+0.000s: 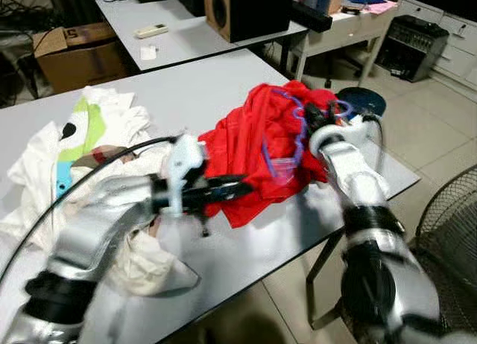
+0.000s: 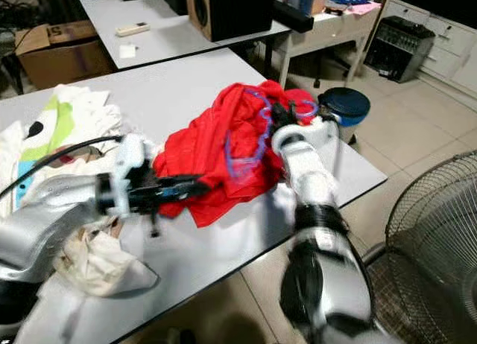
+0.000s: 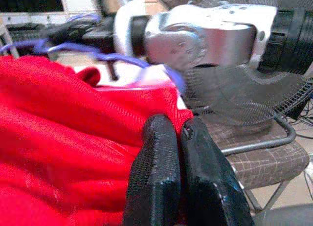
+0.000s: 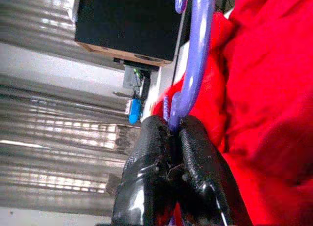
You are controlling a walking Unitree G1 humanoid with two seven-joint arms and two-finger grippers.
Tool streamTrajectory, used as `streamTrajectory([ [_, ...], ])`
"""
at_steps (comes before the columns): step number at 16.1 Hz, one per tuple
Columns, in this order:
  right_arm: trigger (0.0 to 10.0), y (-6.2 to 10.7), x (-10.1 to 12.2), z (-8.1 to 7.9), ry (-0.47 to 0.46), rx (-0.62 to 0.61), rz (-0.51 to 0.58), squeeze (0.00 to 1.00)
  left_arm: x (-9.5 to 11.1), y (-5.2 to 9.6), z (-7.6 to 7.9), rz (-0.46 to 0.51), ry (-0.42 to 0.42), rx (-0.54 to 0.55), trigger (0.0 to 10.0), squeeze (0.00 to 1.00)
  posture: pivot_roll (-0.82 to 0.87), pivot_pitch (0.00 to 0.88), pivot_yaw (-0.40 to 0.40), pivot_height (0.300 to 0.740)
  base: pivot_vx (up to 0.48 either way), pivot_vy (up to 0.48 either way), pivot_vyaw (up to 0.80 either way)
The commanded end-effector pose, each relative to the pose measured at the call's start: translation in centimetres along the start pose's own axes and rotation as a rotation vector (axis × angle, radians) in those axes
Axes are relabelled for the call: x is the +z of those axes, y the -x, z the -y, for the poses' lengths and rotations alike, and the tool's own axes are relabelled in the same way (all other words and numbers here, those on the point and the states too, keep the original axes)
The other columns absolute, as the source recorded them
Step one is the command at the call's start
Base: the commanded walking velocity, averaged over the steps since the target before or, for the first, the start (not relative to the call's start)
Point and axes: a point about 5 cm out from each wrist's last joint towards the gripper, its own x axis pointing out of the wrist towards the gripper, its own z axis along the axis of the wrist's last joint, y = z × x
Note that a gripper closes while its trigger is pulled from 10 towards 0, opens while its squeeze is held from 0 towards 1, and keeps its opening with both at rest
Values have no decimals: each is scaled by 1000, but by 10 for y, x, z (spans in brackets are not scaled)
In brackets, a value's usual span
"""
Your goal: Hang hanger
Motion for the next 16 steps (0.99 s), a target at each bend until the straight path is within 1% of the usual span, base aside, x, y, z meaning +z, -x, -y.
streamTrajectory([
  [1,10000,3,21,-11,-10,66,71,0,6,-2,9,27,-24,-100,0,0,7,0,3,740,0,0,0],
  [2,10000,6,22,-9,6,71,57,0,6,0,8,26,-31,-88,0,0,5,0,5,740,0,0,0],
  [3,10000,11,22,-4,44,65,25,0,8,1,5,36,-45,-71,0,0,4,0,8,740,0,0,0],
  [4,10000,15,22,-2,56,61,9,0,11,1,5,48,-49,-72,0,0,3,0,9,740,0,0,0],
  [5,10000,24,23,0,32,64,10,0,17,-2,10,78,-48,-112,0,0,-4,0,18,740,0,0,0],
  [6,10000,25,23,-1,8,66,20,0,17,-4,13,79,-45,-134,0,0,-6,0,23,740,0,0,0],
  [8,10000,22,21,-5,5,72,21,0,14,-10,16,78,-47,-146,0,0,-8,0,26,740,0,0,0],
  [10,10000,14,15,-14,9,80,16,0,12,-20,17,76,-65,-152,0,0,-7,0,24,740,0,0,0],
  [12,10000,9,12,-18,23,76,3,0,12,-23,19,76,-67,-168,0,0,-6,0,22,740,0,0,0],
  [13,10000,7,10,-19,18,73,2,0,12,-26,20,80,-67,-177,0,0,-5,0,21,740,0,0,0],
  [15,10000,-2,8,-30,-36,101,1,0,9,-28,22,57,-83,-190,0,0,-2,0,18,740,0,0,0],
  [16,10000,-2,8,-31,-44,106,1,0,8,-29,22,53,-86,-189,0,0,0,0,16,740,0,0,0],
])
